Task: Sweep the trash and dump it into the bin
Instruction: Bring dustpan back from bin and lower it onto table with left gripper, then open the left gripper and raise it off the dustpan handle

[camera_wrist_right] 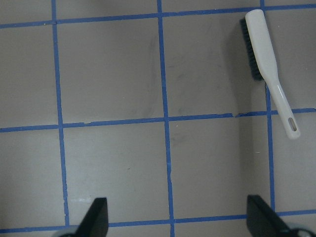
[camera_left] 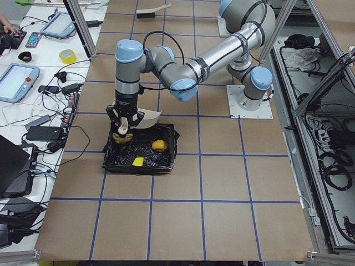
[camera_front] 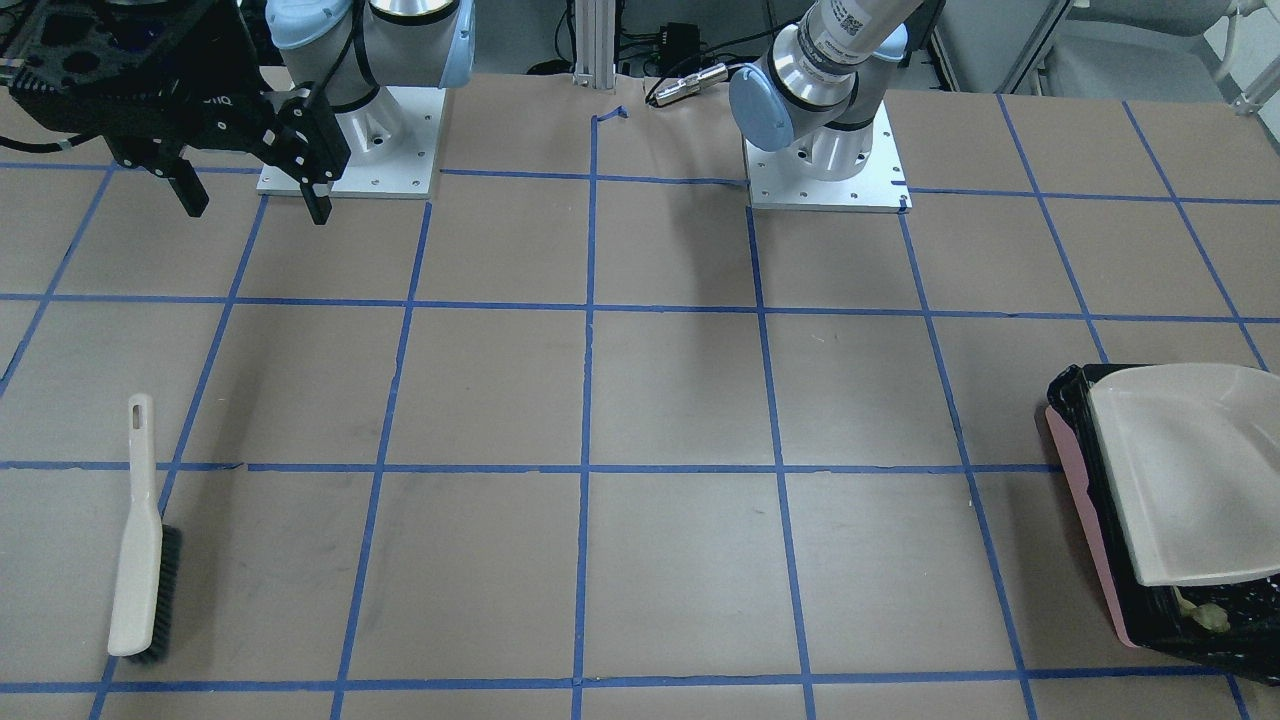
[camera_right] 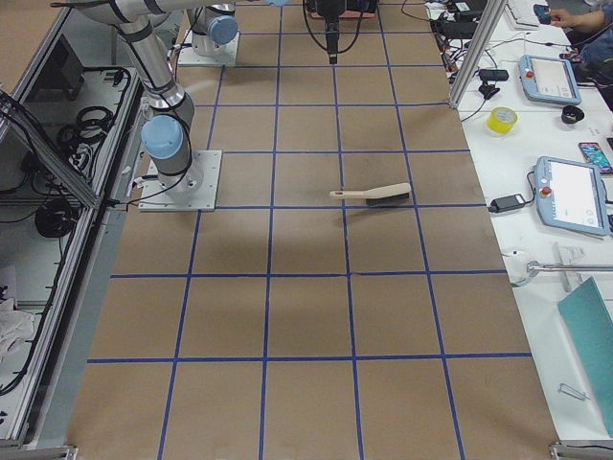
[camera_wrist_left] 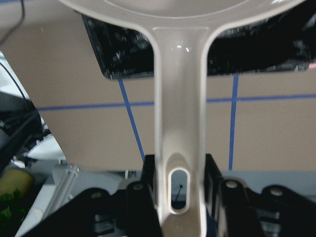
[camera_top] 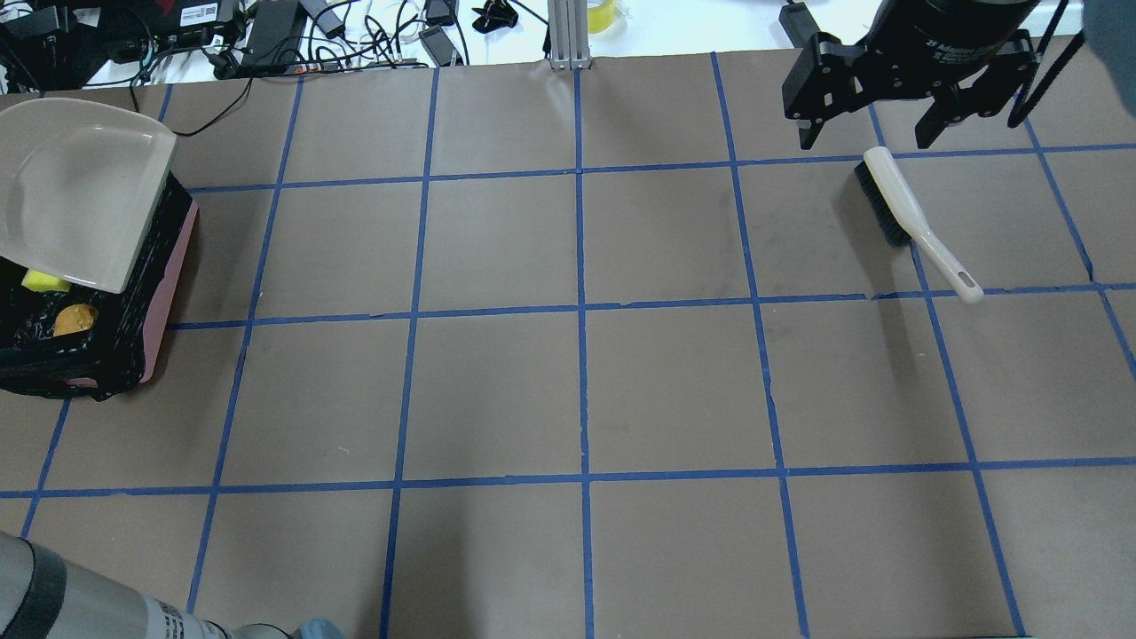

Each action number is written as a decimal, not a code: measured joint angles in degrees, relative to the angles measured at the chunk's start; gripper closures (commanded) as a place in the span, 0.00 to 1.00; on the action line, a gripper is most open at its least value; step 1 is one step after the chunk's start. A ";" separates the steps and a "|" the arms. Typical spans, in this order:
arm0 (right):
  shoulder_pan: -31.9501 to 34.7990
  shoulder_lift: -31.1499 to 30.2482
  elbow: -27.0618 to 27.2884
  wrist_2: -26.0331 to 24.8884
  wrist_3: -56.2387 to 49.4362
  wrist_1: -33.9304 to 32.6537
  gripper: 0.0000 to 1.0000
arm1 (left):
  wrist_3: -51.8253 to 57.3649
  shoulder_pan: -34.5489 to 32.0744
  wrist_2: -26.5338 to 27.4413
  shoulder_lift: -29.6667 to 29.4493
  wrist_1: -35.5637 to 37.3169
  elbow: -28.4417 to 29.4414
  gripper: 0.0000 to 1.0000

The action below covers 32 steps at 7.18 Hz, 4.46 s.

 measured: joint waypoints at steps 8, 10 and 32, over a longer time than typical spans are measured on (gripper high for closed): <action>-0.09 -0.76 0.26 0.37 -1.38 -0.65 0.00 | -24.48 -16.84 -10.98 -9.51 -4.38 -5.29 1.00; -0.30 -0.71 0.26 0.38 -1.40 -0.64 0.00 | -27.68 -19.02 -8.71 -9.73 -2.37 -8.16 1.00; -0.59 -0.61 0.44 0.17 -1.49 0.03 0.00 | -76.68 -30.19 -9.94 14.51 -17.64 -13.83 0.10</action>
